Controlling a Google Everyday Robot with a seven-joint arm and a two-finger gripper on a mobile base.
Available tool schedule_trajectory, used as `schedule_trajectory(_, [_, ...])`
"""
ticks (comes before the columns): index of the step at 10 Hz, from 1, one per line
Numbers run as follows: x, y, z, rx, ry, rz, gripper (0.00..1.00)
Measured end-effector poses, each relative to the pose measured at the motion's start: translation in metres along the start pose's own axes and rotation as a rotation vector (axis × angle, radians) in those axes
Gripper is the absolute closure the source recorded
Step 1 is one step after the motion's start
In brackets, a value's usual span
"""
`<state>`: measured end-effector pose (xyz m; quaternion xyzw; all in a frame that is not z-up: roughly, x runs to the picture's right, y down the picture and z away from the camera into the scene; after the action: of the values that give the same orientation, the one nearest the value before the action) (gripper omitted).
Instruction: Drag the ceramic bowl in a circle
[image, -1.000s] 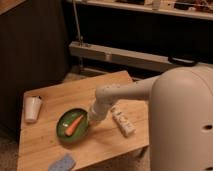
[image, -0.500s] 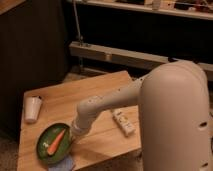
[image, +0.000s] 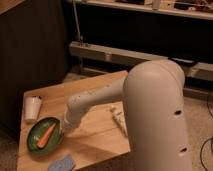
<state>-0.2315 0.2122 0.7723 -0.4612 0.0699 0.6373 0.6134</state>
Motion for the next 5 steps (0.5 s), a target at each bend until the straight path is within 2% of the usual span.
schedule_trajectory(2, [-0.041,-0.011,-0.01,-0.014,-0.026,0.019,1.0])
schedule_trajectory(4, [-0.091,-0.033,-0.025,-0.019,-0.049,0.061,1.0])
schedule_trajectory(5, [-0.107,-0.044,-0.03,-0.015,-0.056,0.082,1.0])
